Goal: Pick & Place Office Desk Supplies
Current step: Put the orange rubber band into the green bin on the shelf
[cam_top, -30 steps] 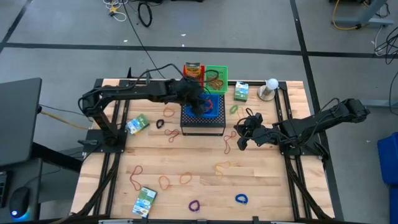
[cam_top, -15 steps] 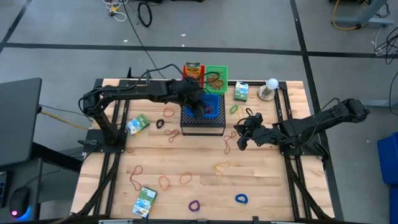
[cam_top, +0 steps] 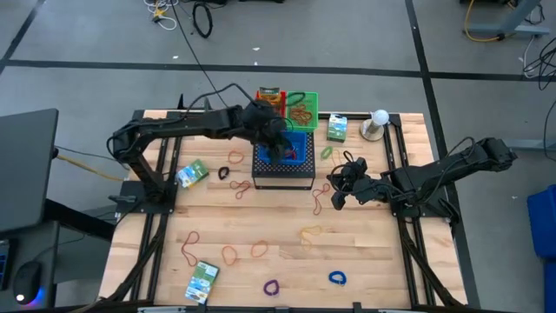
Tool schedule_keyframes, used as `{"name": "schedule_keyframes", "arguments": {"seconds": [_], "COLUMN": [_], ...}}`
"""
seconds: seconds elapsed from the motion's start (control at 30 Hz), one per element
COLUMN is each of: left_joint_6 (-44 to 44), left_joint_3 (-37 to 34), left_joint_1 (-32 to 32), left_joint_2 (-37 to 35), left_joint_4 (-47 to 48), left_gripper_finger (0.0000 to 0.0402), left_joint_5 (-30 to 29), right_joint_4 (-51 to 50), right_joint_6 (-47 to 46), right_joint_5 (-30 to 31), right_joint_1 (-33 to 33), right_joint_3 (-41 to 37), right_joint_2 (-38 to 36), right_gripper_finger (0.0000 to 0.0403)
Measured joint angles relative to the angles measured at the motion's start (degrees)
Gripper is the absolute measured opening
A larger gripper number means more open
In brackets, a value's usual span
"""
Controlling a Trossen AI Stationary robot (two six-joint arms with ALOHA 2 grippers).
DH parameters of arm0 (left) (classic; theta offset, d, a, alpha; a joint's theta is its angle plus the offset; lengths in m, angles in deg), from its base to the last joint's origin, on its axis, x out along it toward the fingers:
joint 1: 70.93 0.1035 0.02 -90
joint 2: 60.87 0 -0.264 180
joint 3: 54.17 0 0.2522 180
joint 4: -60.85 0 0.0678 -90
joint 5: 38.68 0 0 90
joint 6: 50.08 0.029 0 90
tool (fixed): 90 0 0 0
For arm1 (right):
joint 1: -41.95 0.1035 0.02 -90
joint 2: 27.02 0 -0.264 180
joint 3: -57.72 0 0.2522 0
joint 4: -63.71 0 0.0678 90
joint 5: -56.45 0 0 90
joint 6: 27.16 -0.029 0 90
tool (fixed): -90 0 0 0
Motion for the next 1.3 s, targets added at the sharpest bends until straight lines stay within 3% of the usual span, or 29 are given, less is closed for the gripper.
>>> {"name": "schedule_keyframes", "arguments": {"seconds": [0.1, 0.3, 0.4, 0.5, 0.63, 0.73, 0.87, 1.03, 1.1, 1.2, 1.3], "left_joint_6": [0.52, 5.89, 9.39, 11.84, 9.73, 5.42, -0.71, -9.92, -12.6, -6.3, -2.23], "left_joint_3": [1.33, 6.63, 7.15, 4.24, -5.91, -15.62, -27.29, -36.56, -40.06, -47.36, -55.97], "left_joint_1": [1.22, 3.62, 3.79, 1.95, -0.62, -2.75, -6.15, -9.0, -9.68, -11.76, -11.96], "left_joint_2": [-1.63, -4.92, -8.04, -13.43, -21.52, -27.56, -34.03, -39.37, -40.83, -43.1, -44.56], "left_joint_4": [1.91, 10.05, 12.76, 9.19, -1.48, -9.88, -15.9, -12.45, -12.71, -22.27, -35.88], "left_gripper_finger": [0.0011, 0.0009, 0.0005, 0.0005, 0.0004, 0.0004, 0.0005, 0.0005, 0.0006, 0.0005, 0.0004], "left_joint_5": [-0.36, -3.99, -2.48, -0.25, 2.1, -0.83, -9.47, -24.99, -28.17, -25.99, -17.69], "right_joint_4": [0.0, -0.05, -0.11, -0.25, -0.39, -0.39, -0.44, -0.61, -0.82, -1.0, -0.84], "right_joint_6": [-0.9, -7.13, -8.0, -7.9, -7.78, -7.39, -6.69, -2.6, -1.43, -0.22, 0.07], "right_joint_5": [0.0, -0.61, -2.74, -6.27, -7.65, -7.65, -7.91, -8.89, -9.99, -10.64, -10.46], "right_joint_1": [0.0, -2.17, -3.6, -5.15, -6.04, -6.08, -6.08, -6.21, -6.57, -6.69, -5.71], "right_joint_3": [0.0, 0.0, 0.0, 0.0, 0.0, 0.0, 0.0, 0.0, 0.0, 0.0, 0.07], "right_joint_2": [0.0, 0.0, 0.0, 0.0, 0.02, 0.02, 0.02, 0.02, 0.02, 0.02, 0.96], "right_gripper_finger": [0.0007, 0.0007, 0.0007, 0.0007, 0.0007, 0.0007, 0.0007, 0.0007, 0.0007, 0.0007, 0.0007]}}
